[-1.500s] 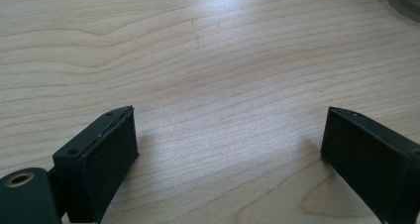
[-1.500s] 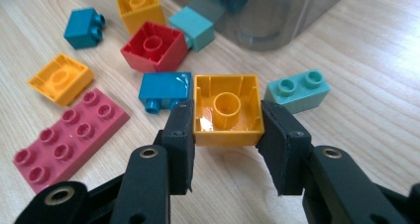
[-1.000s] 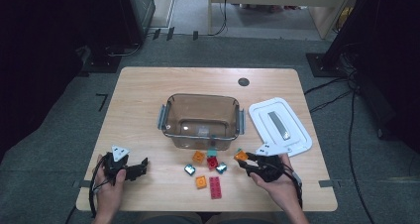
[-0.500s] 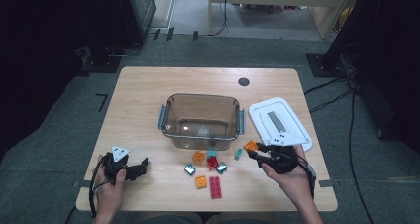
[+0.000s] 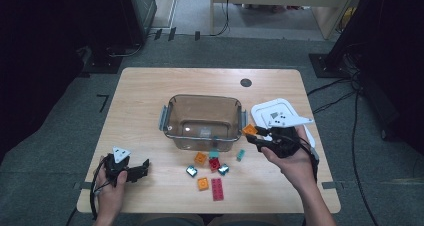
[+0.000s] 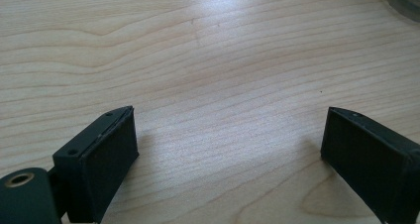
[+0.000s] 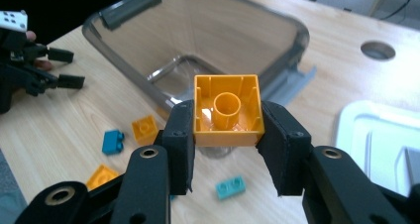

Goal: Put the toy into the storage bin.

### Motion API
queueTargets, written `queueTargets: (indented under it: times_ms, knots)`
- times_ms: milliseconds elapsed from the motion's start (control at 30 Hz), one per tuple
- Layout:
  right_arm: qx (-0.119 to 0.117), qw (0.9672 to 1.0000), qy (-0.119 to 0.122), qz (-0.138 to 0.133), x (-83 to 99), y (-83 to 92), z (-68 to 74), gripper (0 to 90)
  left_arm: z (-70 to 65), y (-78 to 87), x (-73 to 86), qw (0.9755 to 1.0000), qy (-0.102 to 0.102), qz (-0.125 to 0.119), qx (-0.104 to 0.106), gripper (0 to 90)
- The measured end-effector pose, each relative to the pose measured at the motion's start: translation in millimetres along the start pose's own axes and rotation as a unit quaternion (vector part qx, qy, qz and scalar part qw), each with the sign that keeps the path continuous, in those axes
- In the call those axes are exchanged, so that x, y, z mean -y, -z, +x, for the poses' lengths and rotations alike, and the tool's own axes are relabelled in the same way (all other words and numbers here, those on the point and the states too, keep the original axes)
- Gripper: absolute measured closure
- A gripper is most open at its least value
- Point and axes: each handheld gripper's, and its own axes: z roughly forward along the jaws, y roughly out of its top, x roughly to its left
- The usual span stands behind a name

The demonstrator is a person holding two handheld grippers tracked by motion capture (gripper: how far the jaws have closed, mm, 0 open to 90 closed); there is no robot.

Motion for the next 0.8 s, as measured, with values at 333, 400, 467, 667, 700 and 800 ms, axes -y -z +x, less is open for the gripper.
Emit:
queueTargets:
  times_ms: [333,400,467,667,700,800]
  knots:
    - [-0.004,0.9999,0.011,0.001,-30.2,-32.4,3.9,60.3,0.0,-0.2,0.0,1.0,0.0,-0.001,0.0,7.3]
    - [-0.003,0.9999,0.01,0.004,-33.7,-39.3,4.1,60.3,0.0,-0.1,0.0,1.0,0.0,-0.001,-0.001,7.3]
    - [-0.003,0.9999,0.008,0.007,-37.4,-48.2,3.6,60.3,0.0,-0.1,0.0,1.0,0.0,-0.001,0.0,7.3]
    - [0.003,0.9997,0.008,0.022,-42.7,-72.2,2.6,60.3,0.1,-0.2,0.0,1.0,0.0,-0.001,-0.001,7.3]
    - [0.003,0.9996,0.006,0.026,-43.3,-77.6,2.3,60.3,0.0,-0.2,0.0,1.0,0.0,-0.002,-0.001,7.3]
    - [0.005,0.9993,0.004,0.038,-44.5,-90.9,0.6,60.3,-0.1,-0.2,0.1,1.0,0.001,-0.001,-0.001,7.3]
